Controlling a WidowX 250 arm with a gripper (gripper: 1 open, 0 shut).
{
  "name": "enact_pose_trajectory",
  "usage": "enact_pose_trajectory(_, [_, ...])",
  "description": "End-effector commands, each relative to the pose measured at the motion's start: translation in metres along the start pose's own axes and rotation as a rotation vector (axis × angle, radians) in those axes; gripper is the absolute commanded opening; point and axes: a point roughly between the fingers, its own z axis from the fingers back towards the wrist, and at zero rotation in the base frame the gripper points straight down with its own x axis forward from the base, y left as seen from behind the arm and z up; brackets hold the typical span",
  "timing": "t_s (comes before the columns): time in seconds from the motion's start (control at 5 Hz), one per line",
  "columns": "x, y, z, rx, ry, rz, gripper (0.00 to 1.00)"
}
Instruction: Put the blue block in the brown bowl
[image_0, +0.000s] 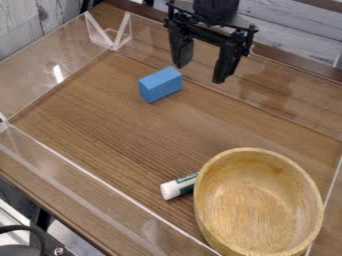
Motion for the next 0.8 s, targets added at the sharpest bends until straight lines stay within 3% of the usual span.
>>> enact_pose_trajectory(0.0, [0.003,0.007,-0.007,0.008,0.007,-0.031,1.0])
enact_pose_trajectory(0.2, [0.008,0.022,-0.011,0.021,0.01,-0.127,1.0])
enact_pose_trajectory(0.6, [0.013,0.037,-0.019,0.034,0.004,-0.19,1.0])
